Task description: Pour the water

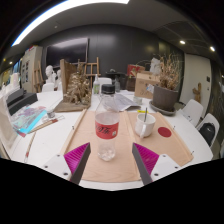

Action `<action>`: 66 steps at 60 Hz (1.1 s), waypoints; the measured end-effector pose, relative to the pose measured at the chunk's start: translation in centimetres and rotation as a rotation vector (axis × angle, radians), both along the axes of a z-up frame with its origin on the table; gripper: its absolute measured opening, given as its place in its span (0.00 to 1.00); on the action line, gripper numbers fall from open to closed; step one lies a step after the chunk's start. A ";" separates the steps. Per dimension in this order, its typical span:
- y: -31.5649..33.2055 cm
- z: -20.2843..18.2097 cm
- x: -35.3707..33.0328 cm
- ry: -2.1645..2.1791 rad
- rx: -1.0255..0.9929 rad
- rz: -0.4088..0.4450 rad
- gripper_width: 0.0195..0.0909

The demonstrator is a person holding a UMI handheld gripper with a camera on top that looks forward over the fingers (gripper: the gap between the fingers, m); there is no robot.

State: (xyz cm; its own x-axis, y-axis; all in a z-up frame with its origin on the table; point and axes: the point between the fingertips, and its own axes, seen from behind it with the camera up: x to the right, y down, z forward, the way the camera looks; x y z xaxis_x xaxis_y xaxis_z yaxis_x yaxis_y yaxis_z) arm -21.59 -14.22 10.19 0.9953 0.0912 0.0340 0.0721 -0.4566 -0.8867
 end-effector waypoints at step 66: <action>12.5 9.5 -5.6 0.600 0.115 -0.031 0.08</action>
